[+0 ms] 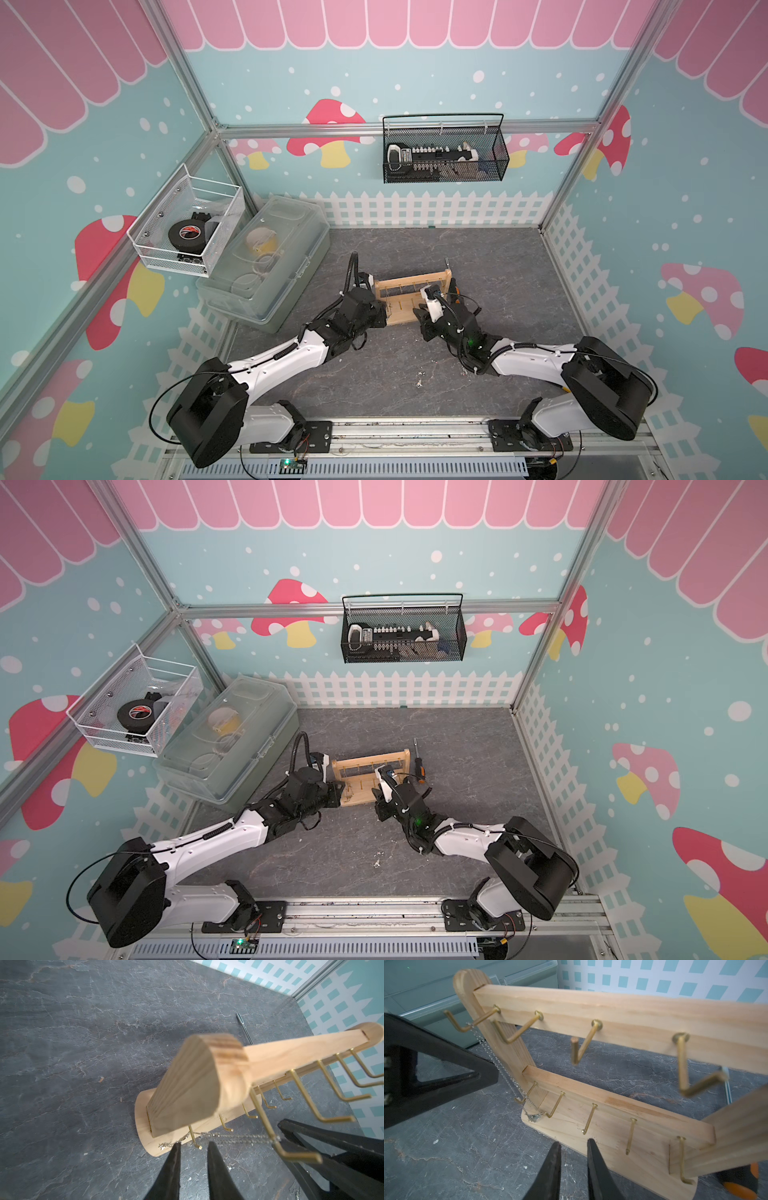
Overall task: Hang the necklace on the jewelry display stand
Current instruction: Hang the necklace on the stand.
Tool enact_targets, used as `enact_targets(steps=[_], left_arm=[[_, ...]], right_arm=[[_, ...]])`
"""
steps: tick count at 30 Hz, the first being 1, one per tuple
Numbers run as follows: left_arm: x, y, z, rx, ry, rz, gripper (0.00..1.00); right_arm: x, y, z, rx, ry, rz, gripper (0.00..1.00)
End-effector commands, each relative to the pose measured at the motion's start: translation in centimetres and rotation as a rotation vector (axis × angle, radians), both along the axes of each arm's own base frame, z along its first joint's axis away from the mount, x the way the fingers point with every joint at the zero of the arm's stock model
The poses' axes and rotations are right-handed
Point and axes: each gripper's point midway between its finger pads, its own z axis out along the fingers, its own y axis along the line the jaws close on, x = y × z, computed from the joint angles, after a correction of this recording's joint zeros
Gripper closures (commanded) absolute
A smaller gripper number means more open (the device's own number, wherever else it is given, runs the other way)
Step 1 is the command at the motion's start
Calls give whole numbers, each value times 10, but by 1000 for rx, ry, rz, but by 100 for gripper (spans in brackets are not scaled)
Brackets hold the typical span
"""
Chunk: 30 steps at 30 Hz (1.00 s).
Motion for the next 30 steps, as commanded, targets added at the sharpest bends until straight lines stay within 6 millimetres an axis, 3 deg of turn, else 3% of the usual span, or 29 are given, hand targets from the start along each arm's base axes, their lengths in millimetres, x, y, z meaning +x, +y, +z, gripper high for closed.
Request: enact_targets(steps=[1,11,16,19,23,30], left_arm=[[-3,11,5,11,-10,29,76],[-30,24,9,5,46,28,77],[-59,29,5,29,107,15,73],[-81,30,0,62,150,-14,71],[-106,19,-9,66,208,-86,69],[-146,-31,-29,112,272,-265,65]], right_arm=[[3,1,14,26,-11,-6,77],[-19,1,26,42,70,62,73],[-37,-6,35,31,159,88,68],[-49,-13,29,7,283,98,66],[-63,-27,14,10,451,76,65],[-66,-75,3,14,596,-58,63]])
